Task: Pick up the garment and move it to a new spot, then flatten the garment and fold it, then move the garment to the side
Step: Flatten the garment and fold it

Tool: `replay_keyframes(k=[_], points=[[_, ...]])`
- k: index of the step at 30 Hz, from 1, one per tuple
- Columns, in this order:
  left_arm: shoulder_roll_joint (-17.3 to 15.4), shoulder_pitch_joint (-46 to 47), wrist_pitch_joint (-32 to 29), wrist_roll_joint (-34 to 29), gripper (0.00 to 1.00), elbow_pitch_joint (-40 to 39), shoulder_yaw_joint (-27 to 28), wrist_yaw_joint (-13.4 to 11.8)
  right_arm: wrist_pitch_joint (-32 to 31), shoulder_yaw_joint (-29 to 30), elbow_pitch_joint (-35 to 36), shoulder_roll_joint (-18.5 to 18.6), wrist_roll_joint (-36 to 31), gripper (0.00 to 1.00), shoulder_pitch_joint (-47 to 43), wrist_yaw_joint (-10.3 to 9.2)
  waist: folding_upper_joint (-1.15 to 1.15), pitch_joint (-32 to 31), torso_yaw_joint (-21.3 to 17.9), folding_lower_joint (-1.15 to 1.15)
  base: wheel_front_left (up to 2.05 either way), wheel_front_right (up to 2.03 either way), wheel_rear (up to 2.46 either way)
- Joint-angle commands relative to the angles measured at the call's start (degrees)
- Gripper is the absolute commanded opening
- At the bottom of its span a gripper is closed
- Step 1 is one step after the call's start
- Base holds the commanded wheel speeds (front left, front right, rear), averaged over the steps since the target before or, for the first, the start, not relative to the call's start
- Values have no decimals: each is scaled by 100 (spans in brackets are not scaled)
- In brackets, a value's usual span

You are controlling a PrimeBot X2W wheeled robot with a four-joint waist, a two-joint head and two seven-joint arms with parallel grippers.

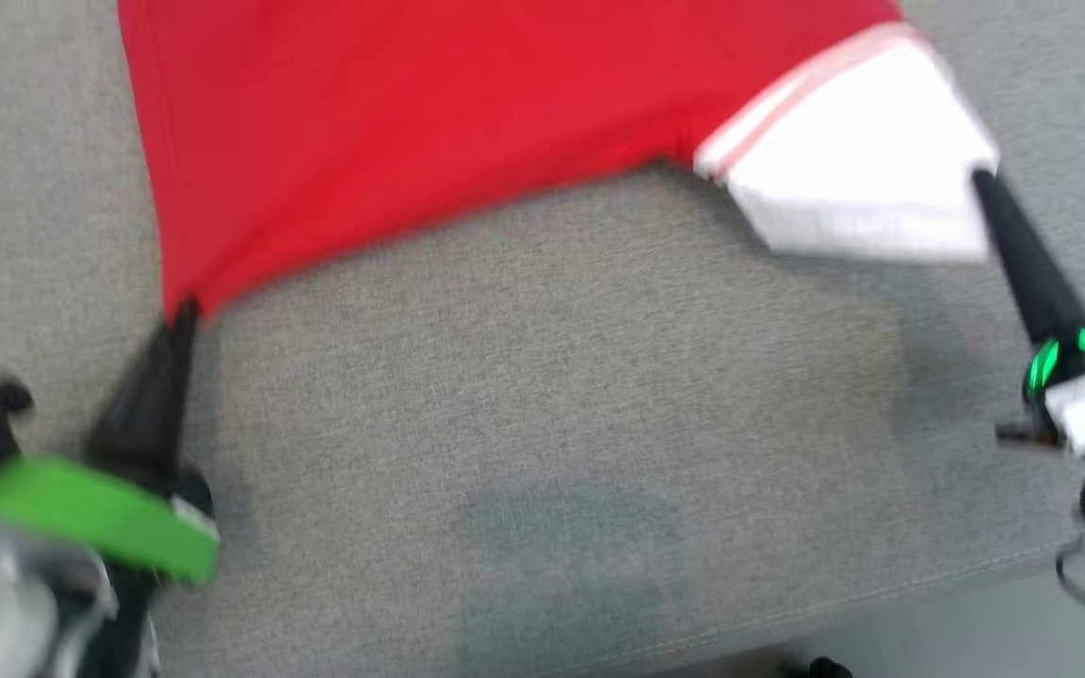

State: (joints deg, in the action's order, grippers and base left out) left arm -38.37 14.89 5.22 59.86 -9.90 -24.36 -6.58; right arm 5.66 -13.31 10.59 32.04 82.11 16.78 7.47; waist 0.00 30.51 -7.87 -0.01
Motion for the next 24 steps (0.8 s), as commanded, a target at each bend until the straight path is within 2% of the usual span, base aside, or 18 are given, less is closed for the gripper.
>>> replay_keyframes(k=[1,5,9,12,16,18,24], points=[[-49,-237,70,-88,0,-78,5,-97,48,14,54,47,36,0,-226,4,0,-516,-171,1,0,0,0],[159,-1623,492,153,0,-883,-20,-584,203,83,376,180,232,0,-1356,4,0,-651,-206,1,0,0,0],[242,-2426,692,222,0,-1571,-15,-847,460,280,706,257,447,0,-2393,4,0,-604,-137,1,0,0,0],[342,-2712,696,402,0,-1989,-49,-917,561,467,1011,366,538,0,-2786,4,0,-465,-145,1,0,0,0],[205,-2442,469,404,0,-2230,17,-1044,591,647,1212,379,665,0,-2456,4,0,-239,-190,1,0,0,0],[138,-2176,198,509,0,-2304,15,-1020,502,653,1149,347,772,0,-2069,4,0,-151,-195,1,0,0,0],[42,-1156,-485,826,0,-2142,228,-1189,52,320,337,258,825,0,-613,4,0,-46,-163,1,0,0,0]])
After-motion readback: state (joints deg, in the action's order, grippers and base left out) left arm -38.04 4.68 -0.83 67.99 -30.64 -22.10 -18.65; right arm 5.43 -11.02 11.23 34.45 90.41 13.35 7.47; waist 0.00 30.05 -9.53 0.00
